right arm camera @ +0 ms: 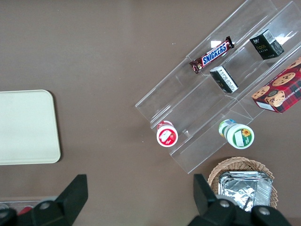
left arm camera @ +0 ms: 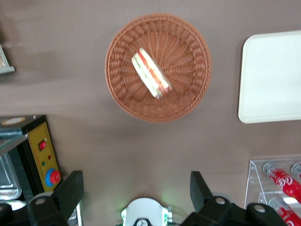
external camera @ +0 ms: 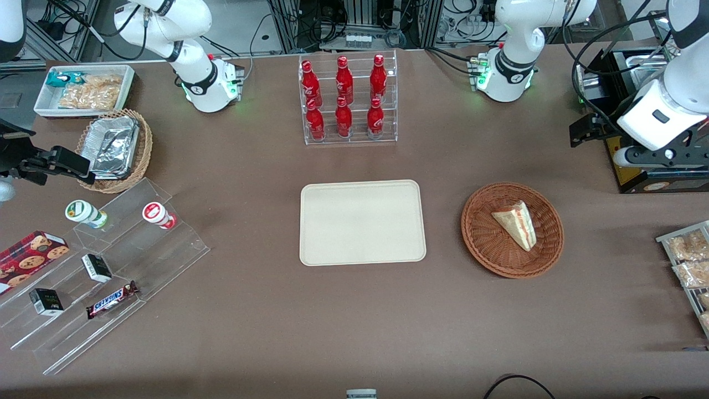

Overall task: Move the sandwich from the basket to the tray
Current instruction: 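Move the left gripper over the sandwich in the wicker basket, then lower the left gripper and close it on the triangular sandwich, then lift the sandwich and carry it over the cream tray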

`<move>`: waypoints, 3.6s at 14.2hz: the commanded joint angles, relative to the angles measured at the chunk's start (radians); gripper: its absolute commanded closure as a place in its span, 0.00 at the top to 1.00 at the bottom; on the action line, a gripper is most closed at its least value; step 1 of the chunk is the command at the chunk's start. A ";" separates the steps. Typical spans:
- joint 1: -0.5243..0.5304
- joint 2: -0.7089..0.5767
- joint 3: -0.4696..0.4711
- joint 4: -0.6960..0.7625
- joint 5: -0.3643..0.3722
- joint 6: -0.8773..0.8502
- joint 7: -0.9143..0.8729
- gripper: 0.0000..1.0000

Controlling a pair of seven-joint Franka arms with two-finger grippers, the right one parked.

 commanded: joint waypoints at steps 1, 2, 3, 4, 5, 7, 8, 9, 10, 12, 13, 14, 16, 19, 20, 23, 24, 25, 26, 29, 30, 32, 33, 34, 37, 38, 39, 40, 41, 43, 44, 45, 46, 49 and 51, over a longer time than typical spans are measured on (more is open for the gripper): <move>0.011 0.028 -0.007 0.028 -0.011 0.042 0.016 1.00; 0.011 0.040 -0.007 0.025 -0.011 0.037 0.016 1.00; 0.009 0.048 -0.007 0.004 -0.011 0.038 0.011 1.00; 0.011 0.063 -0.007 -0.021 -0.018 0.050 0.007 1.00; 0.012 0.074 -0.007 -0.037 -0.036 0.052 0.007 1.00; 0.012 0.083 -0.005 -0.123 -0.054 0.114 0.010 1.00; 0.011 0.080 -0.005 -0.183 -0.051 0.175 0.005 1.00; 0.011 0.083 -0.005 -0.244 -0.047 0.250 0.005 1.00; 0.009 0.086 -0.005 -0.295 -0.047 0.324 0.005 1.00; 0.009 0.085 -0.007 -0.405 -0.047 0.465 0.002 1.00; 0.009 0.086 -0.007 -0.444 -0.047 0.518 -0.002 1.00; 0.009 0.092 -0.007 -0.471 -0.047 0.561 -0.040 1.00; 0.003 0.114 -0.007 -0.519 -0.047 0.648 -0.160 1.00; -0.002 0.143 -0.008 -0.605 -0.047 0.800 -0.319 1.00; -0.002 0.145 -0.008 -0.636 -0.047 0.866 -0.388 1.00; -0.002 0.177 -0.010 -0.706 -0.048 1.045 -0.560 1.00; -0.002 0.191 -0.010 -0.708 -0.048 1.059 -0.637 1.00; -0.002 0.201 -0.010 -0.706 -0.048 1.063 -0.680 1.00; -0.002 0.212 -0.010 -0.706 -0.048 1.070 -0.699 1.00; -0.002 0.240 -0.011 -0.703 -0.051 1.078 -0.786 0.84; -0.008 0.246 -0.013 -0.700 -0.051 1.073 -0.835 0.55; -0.025 0.251 -0.013 -0.693 -0.050 1.066 -0.840 0.09; -0.025 0.249 -0.011 -0.684 -0.048 1.063 -0.822 0.05; -0.025 0.241 -0.011 -0.665 -0.050 1.038 -0.785 0.03; -0.028 0.243 -0.011 -0.497 -0.048 0.795 -0.681 0.04; -0.035 0.255 -0.013 -0.437 -0.047 0.730 -0.633 0.04; -0.058 0.279 -0.013 -0.377 -0.047 0.692 -0.542 0.06; -0.075 0.295 -0.013 -0.348 -0.047 0.676 -0.488 0.06; -0.107 0.298 -0.013 -0.344 -0.047 0.675 -0.481 0.06; -0.196 0.336 -0.011 -0.312 -0.045 0.684 -0.475 0.03; -0.239 0.376 -0.013 -0.265 -0.045 0.676 -0.484 0.02; -0.279 0.411 -0.011 -0.222 -0.048 0.670 -0.507 0.01; -0.326 0.434 -0.011 -0.196 -0.047 0.664 -0.563 0.00; -0.458 0.540 -0.011 -0.083 -0.048 0.668 -0.675 0.00; -0.535 0.614 -0.011 -0.007 -0.047 0.667 -0.771 0.00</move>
